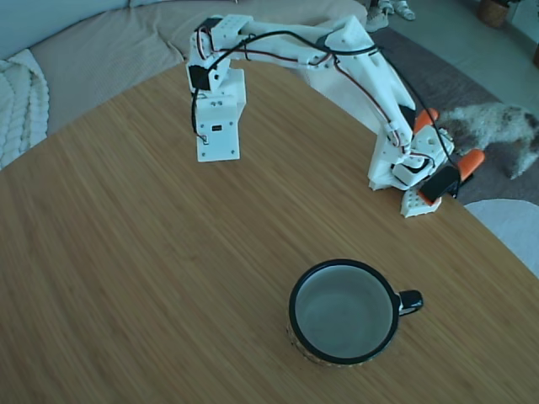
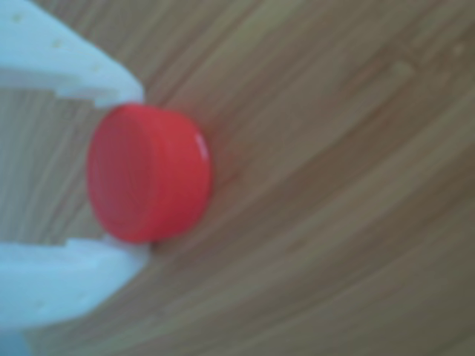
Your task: Grasp a red cap and put it in the cup.
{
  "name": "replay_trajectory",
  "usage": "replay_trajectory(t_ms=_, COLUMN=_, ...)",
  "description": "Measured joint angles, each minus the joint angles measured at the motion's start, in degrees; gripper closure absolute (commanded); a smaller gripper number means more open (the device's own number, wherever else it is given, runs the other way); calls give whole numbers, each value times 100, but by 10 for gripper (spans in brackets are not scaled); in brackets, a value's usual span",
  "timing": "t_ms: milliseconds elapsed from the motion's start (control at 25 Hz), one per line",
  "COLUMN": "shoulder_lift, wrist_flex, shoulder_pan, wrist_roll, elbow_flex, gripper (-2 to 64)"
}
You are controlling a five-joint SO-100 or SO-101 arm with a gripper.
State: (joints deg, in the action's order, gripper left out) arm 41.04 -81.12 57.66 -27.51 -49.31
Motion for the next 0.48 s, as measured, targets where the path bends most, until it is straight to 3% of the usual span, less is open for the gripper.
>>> replay_trajectory(t_ms=240, shoulder_lift=132, wrist_flex=-35, shoulder_pan=-167, wrist_roll=141, elbow_flex=-62, gripper=521)
replay_trajectory(t_ms=480, shoulder_lift=229, wrist_flex=-396, shoulder_pan=-545, wrist_roll=369, elbow_flex=-70, gripper=523)
